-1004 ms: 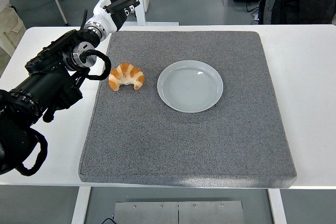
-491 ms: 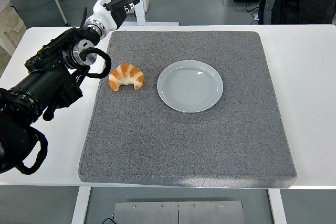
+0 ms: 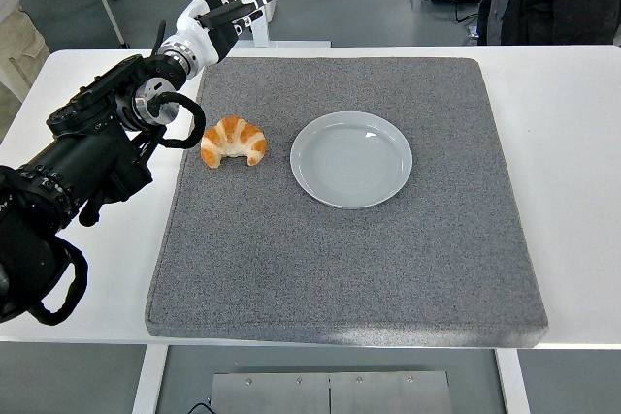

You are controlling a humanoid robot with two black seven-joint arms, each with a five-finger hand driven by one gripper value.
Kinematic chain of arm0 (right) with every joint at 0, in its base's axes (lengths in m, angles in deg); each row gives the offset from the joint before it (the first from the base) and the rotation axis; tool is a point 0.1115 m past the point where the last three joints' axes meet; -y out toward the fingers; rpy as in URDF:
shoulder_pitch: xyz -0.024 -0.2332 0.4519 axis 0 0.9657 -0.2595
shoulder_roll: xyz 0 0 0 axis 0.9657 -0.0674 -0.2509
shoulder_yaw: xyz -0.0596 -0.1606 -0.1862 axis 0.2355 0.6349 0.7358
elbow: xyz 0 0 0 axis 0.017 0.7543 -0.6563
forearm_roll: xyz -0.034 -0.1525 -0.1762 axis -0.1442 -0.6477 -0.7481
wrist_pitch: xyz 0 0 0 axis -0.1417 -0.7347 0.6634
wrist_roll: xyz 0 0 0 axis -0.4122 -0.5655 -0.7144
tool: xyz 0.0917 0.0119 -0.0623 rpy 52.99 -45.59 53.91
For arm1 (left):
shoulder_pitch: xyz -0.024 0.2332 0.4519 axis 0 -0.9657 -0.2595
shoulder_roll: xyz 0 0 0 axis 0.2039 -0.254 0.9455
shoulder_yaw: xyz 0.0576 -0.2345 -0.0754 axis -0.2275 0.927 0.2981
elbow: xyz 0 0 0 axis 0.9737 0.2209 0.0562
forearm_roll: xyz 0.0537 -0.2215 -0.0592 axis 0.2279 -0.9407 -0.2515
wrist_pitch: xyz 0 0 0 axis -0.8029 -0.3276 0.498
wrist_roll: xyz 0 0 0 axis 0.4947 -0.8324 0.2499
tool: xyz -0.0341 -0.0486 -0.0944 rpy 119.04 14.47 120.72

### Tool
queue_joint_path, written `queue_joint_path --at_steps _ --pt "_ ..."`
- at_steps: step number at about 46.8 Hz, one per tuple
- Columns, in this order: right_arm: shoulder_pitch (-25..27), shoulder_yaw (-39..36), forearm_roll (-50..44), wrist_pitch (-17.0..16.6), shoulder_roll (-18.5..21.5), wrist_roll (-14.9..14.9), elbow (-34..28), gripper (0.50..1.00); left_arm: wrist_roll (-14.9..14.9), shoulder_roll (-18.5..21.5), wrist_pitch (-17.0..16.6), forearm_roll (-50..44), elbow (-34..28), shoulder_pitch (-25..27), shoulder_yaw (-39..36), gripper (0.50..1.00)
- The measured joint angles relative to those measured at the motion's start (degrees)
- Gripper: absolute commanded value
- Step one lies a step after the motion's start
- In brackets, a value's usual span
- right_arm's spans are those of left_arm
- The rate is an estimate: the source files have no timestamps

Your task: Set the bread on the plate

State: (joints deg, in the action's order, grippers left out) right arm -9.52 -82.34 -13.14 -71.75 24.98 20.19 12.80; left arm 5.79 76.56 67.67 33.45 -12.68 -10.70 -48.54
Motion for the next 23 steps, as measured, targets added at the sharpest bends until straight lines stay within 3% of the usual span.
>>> queue_joint_path --at_steps 15,23 --pt "0.0 0.0 0.0 0.0 0.0 0.0 0.0 1.000 -2.9 0.0 -0.1 0.0 0.0 0.8 0.0 0.990" --pt "0.0 0.0 0.0 0.0 0.0 0.0 0.0 1.000 -2.5 0.0 -0.4 0.4 0.0 1.9 -2.2 0.990"
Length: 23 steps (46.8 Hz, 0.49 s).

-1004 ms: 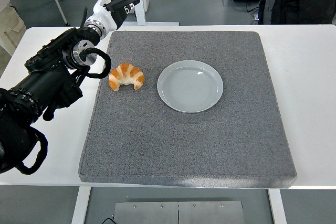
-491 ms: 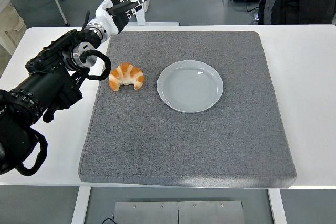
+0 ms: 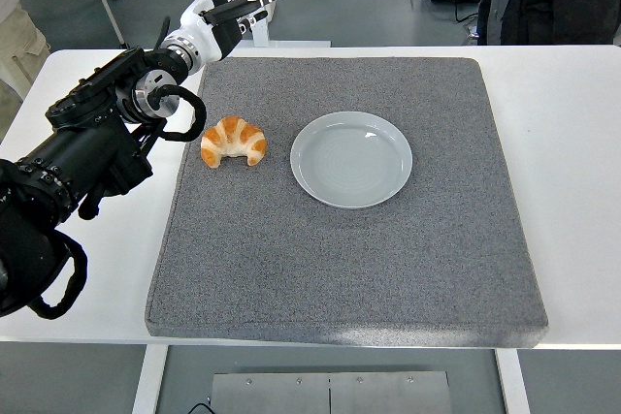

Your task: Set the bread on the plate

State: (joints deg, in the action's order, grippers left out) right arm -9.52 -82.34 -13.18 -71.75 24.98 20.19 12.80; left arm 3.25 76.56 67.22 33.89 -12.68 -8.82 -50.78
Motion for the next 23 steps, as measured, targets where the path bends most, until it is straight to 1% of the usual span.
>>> queue_joint_path --at_steps 12,20,23 --pt "0.0 0.0 0.0 0.0 0.0 0.0 0.0 1.000 0.2 0.2 -0.3 1.5 0.0 2.3 -9.5 0.990" --pt "0.0 0.0 0.0 0.0 0.0 0.0 0.0 1.000 0.4 1.0 -0.2 3.2 -0.1 3.0 -11.3 0.987" --pt "0.0 0.0 0.0 0.0 0.0 0.0 0.0 1.000 1.5 1.5 0.0 6.2 -0.3 3.0 -12.3 0.986"
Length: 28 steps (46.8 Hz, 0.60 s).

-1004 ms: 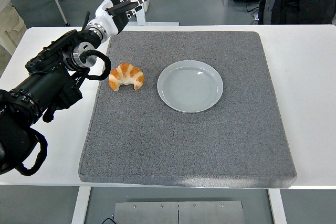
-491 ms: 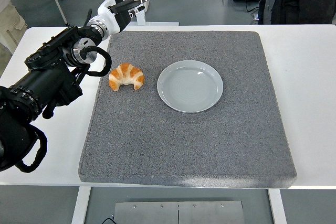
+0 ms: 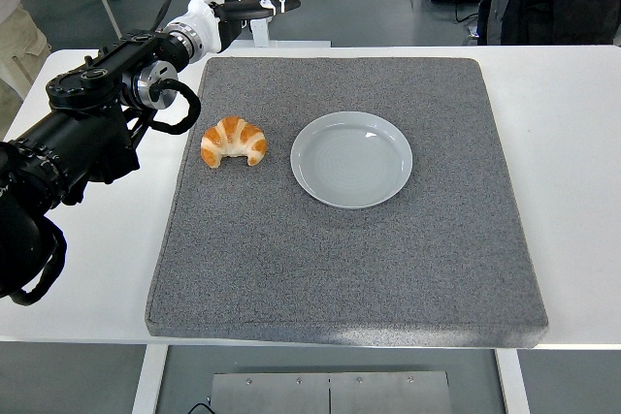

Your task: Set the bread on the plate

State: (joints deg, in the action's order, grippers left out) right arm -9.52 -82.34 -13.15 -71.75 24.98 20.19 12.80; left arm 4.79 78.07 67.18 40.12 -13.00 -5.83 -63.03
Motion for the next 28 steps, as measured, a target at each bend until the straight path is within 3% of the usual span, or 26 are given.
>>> queue_joint_path --at_steps 6,14,28 --pt "0.0 0.0 0.0 0.0 0.0 0.0 0.0 1.000 3.6 1.9 0.2 4.3 -2.6 0.0 -0.4 0.981" --pt "0.0 0.0 0.0 0.0 0.0 0.0 0.0 1.000 4.1 6.2 -0.5 5.3 -10.4 -0.4 -0.5 0.977" --pt "0.0 0.0 0.0 0.0 0.0 0.0 0.0 1.000 4.1 15.2 -9.7 8.0 -26.5 -0.9 -5.0 0.972"
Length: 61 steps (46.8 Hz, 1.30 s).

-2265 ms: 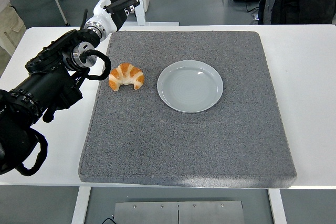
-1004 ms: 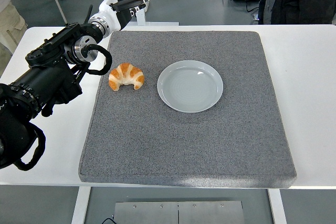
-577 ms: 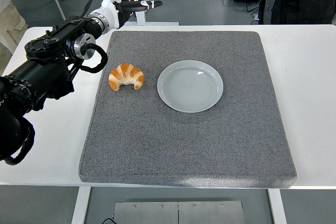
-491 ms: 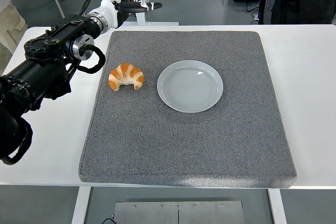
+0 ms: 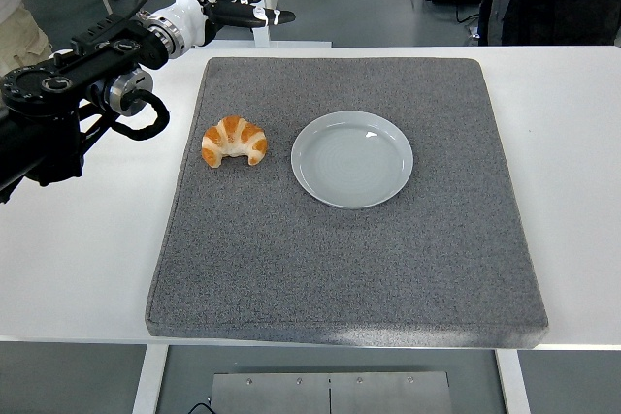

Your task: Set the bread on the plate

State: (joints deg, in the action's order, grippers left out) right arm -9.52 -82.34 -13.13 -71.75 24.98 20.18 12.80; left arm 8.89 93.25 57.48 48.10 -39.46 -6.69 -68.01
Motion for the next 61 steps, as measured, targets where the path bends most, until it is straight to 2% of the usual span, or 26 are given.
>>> queue_joint_path --at_steps 5,11,15,27,41,52,61 --pt "0.0 0.0 0.0 0.0 0.0 0.0 0.0 1.000 0.0 3.1 -2.9 1.6 -5.6 -0.1 -0.9 0.984" --pt "0.0 0.0 0.0 0.0 0.0 0.0 0.0 1.000 -0.3 5.3 -7.8 9.4 -9.9 -0.1 -1.6 0.989" --pt "0.0 0.0 0.0 0.0 0.0 0.0 0.0 1.000 -0.7 7.5 -9.6 13.0 -14.3 -0.4 -1.7 0.989" --pt "0.0 0.0 0.0 0.0 0.0 0.0 0.0 1.000 0.0 12.1 -16.0 13.7 -23.7 -2.3 -2.4 0.989" --pt "0.0 0.0 0.0 0.0 0.0 0.0 0.0 1.000 0.4 18.9 -17.1 15.6 -31.9 -3.5 -2.5 0.980" --pt "0.0 0.0 0.0 0.0 0.0 0.0 0.0 1.000 0.3 20.9 -16.8 20.2 -32.6 -3.1 -7.6 0.980" --pt "0.0 0.0 0.0 0.0 0.0 0.0 0.0 1.000 -0.2 21.0 -16.5 27.1 -32.5 -2.2 -10.5 0.978"
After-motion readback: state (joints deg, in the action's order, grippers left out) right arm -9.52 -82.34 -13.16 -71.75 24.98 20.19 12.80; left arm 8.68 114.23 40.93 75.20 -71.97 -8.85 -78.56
